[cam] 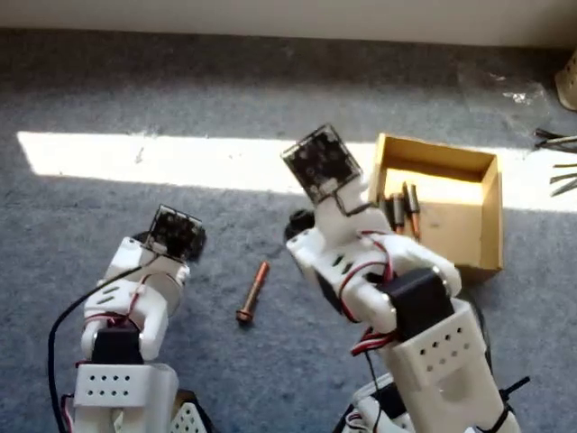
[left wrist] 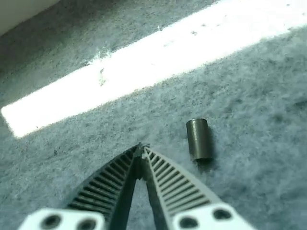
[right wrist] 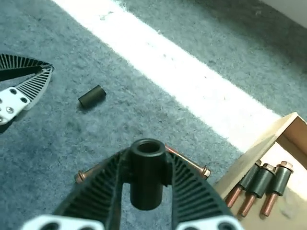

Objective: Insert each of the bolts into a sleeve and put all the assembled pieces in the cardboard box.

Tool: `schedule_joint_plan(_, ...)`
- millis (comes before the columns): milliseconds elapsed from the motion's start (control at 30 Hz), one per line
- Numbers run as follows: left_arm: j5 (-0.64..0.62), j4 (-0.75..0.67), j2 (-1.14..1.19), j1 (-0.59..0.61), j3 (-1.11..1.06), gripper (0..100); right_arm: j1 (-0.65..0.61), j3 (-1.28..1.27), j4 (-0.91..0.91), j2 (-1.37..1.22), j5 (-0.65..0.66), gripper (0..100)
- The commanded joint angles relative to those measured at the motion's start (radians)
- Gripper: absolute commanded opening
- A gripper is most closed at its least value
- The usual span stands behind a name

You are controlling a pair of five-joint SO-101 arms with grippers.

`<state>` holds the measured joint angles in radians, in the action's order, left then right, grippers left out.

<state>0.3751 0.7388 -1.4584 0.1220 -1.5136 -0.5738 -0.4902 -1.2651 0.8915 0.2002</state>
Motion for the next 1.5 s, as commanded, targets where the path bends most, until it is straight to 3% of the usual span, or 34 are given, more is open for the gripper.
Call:
schedule_joint_plan(0,0.034,0.072,-0.002,-0.054,0.096,1,0.004,-0.111,0.094,0.134,0.005,0.5)
schedule_joint_plan(367,0.097,0.233,-0.001,-0.064,0.249,1,0.045,-0.518,0.232,0.556,0.012,0.5)
schedule_joint_plan(533,0.098,0.292,0.001,-0.068,0.297,1,0.045,-0.610,0.254,0.648,0.012,0.5)
schedule_joint_plan(733,0.098,0.404,0.021,-0.160,0.383,1,0.045,-0.673,0.255,0.704,0.006,0.5)
schedule_joint_plan(1100,0.123,0.425,0.567,-0.177,0.722,1,0.044,-0.792,0.257,0.866,0.002,0.5)
schedule_joint_plan(1467,0.212,0.402,0.828,-0.275,0.885,1,0.048,-0.869,0.254,0.944,-0.044,0.5)
